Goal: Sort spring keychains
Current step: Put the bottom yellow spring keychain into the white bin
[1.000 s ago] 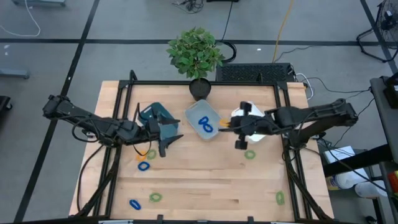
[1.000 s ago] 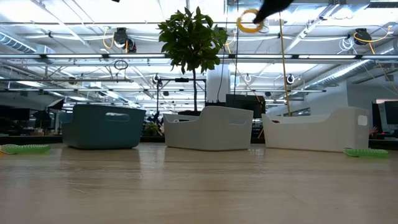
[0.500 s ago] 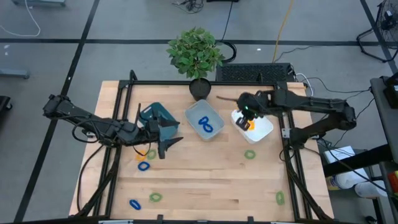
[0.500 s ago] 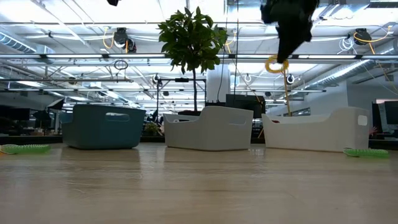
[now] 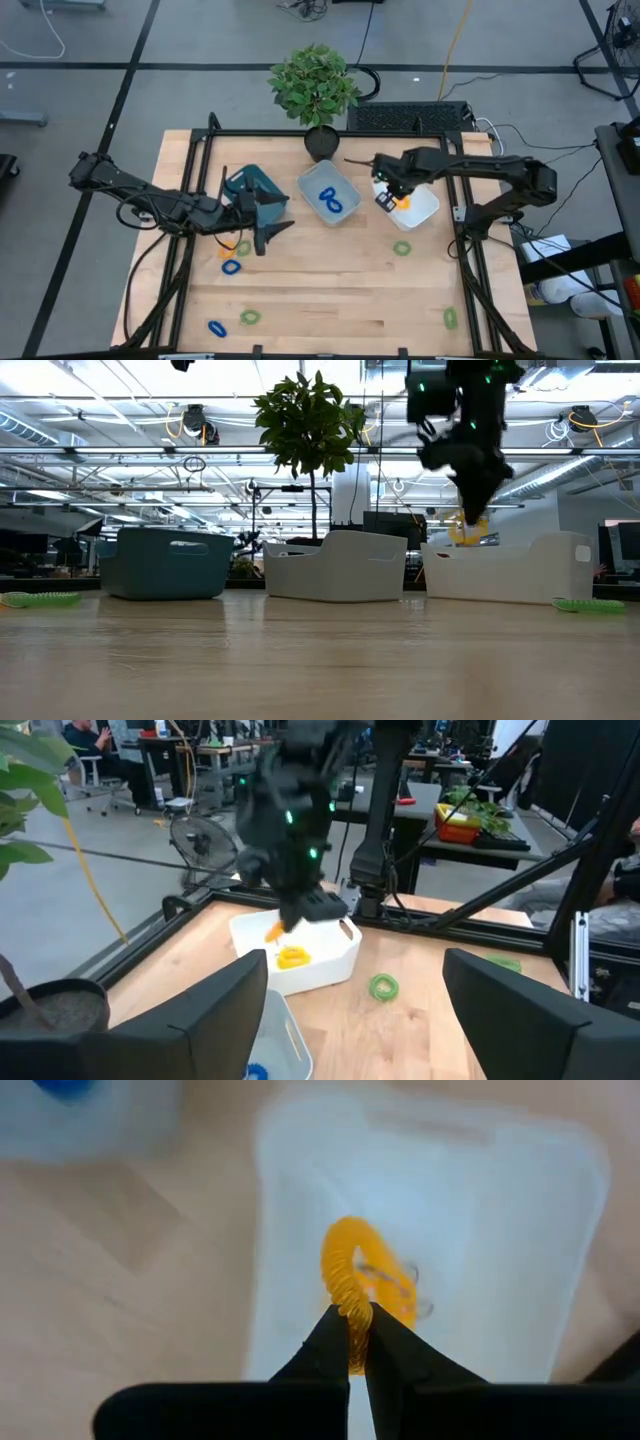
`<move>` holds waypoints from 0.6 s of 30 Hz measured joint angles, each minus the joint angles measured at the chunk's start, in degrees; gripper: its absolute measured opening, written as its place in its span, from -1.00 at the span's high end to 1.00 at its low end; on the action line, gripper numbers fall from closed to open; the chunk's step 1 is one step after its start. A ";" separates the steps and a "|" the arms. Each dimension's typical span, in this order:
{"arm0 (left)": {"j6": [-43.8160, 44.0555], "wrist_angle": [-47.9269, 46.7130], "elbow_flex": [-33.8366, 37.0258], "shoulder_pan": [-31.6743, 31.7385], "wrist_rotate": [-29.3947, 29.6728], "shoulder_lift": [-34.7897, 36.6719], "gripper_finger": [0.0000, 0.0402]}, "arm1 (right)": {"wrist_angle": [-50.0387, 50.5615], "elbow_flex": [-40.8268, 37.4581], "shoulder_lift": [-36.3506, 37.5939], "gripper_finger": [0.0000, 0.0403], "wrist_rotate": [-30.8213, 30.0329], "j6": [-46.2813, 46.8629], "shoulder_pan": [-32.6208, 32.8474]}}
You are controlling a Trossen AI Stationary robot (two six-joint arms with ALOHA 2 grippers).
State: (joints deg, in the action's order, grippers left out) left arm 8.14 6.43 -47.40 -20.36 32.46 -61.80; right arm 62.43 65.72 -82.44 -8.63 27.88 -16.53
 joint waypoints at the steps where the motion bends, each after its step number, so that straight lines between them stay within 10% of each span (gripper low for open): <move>1: 0.02 -0.24 0.00 0.00 -0.02 0.00 -0.57 | -0.75 -2.06 0.11 0.99 0.05 0.42 0.00; 9: 0.13 -0.76 0.02 0.04 -1.48 0.00 -0.62 | -8.29 -13.02 0.49 0.90 -0.23 -1.68 0.00; 18: -0.08 -0.75 0.02 0.09 -1.48 0.00 -0.62 | -8.72 -14.28 0.47 0.22 -3.50 -1.99 0.00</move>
State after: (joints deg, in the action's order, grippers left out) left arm 8.05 5.68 -47.37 -20.27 30.98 -61.80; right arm 53.71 51.44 -81.97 -12.14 25.89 -16.53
